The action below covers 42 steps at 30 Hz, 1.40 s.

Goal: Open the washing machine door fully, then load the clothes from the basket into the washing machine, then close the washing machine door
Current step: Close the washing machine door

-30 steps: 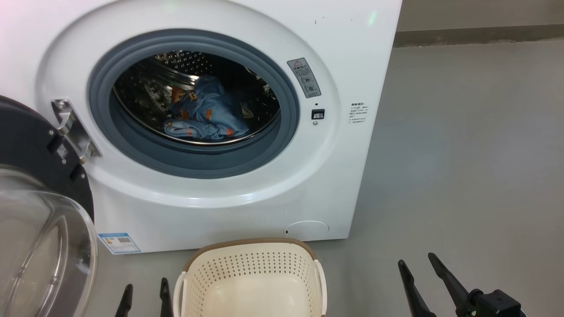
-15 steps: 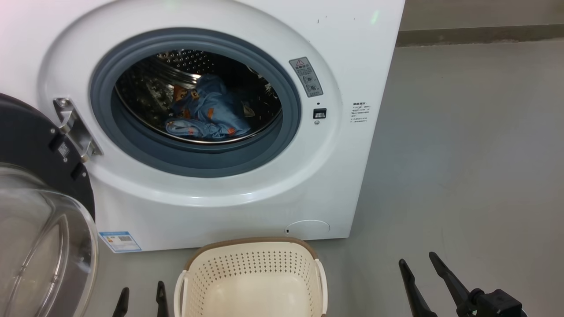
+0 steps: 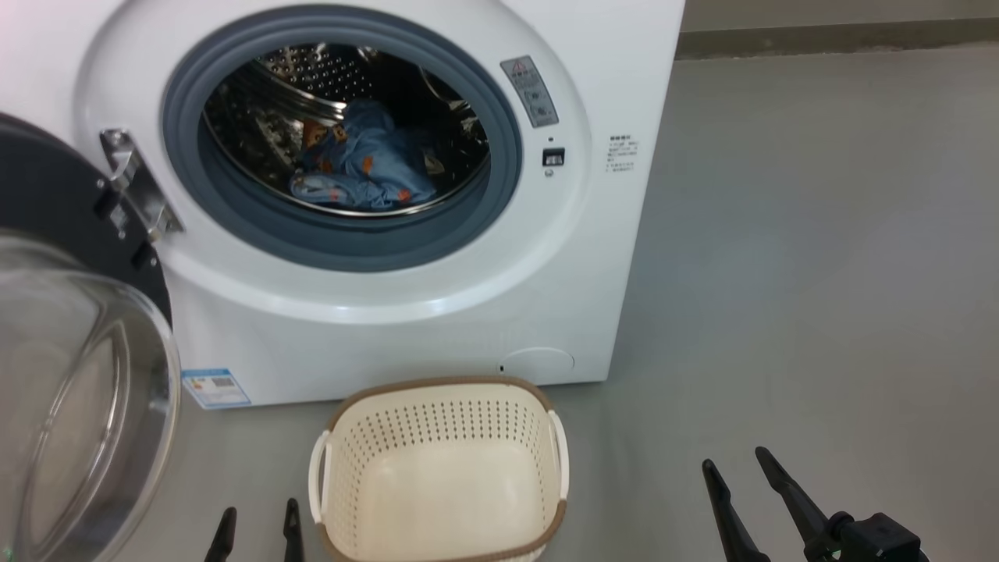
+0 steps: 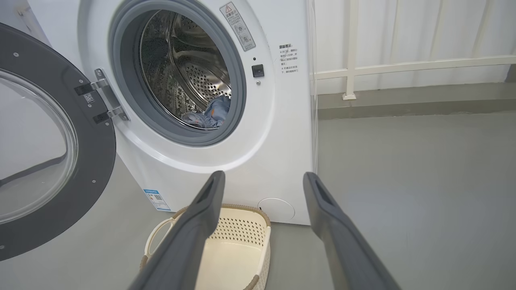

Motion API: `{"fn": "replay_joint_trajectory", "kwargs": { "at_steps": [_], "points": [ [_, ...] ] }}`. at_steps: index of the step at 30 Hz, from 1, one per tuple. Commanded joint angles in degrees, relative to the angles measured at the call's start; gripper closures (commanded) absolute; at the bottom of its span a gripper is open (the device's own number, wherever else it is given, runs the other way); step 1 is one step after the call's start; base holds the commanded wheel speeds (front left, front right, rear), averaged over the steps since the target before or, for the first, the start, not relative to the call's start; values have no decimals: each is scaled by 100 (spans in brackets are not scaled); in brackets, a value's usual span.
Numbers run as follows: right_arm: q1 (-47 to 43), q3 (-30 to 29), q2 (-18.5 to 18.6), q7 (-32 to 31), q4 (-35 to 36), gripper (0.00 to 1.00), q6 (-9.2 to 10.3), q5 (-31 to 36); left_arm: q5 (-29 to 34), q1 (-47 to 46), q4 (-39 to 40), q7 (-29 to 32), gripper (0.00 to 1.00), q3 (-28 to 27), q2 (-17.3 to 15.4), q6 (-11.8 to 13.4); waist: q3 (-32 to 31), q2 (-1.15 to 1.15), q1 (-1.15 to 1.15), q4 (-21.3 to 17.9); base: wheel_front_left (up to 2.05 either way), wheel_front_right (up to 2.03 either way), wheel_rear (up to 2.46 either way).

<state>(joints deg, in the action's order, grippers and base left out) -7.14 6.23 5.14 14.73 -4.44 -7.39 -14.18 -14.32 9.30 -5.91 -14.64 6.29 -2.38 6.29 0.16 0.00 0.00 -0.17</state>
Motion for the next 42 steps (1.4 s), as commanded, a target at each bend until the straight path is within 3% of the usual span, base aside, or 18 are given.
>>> {"fn": "replay_joint_trajectory", "kwargs": {
  "at_steps": [1,14,23,29,34,42],
  "points": [
    [77,139,30,27,134,0,-10,10,138,-138,156,-36,0,-208,-50,28,7,0,0,-4,-185,185,0],
    [93,150,40,27,125,0,-10,6,183,-180,138,-36,0,-196,-50,124,-25,0,0,47,-89,89,0],
    [80,181,49,27,118,0,-10,24,181,-173,174,-36,0,-215,-50,162,-54,0,0,359,0,0,0],
    [159,384,118,27,56,0,-10,-5,159,-134,260,-36,0,-231,-50,269,-96,0,0,956,0,0,0],
    [352,643,257,27,-8,0,-10,-34,87,-60,354,-36,0,-287,-50,388,-176,0,0,1744,0,0,0],
    [542,1020,385,27,-62,0,-10,-64,86,16,439,-36,0,-305,-50,420,-302,0,0,2664,0,0,0]
  ]
}}
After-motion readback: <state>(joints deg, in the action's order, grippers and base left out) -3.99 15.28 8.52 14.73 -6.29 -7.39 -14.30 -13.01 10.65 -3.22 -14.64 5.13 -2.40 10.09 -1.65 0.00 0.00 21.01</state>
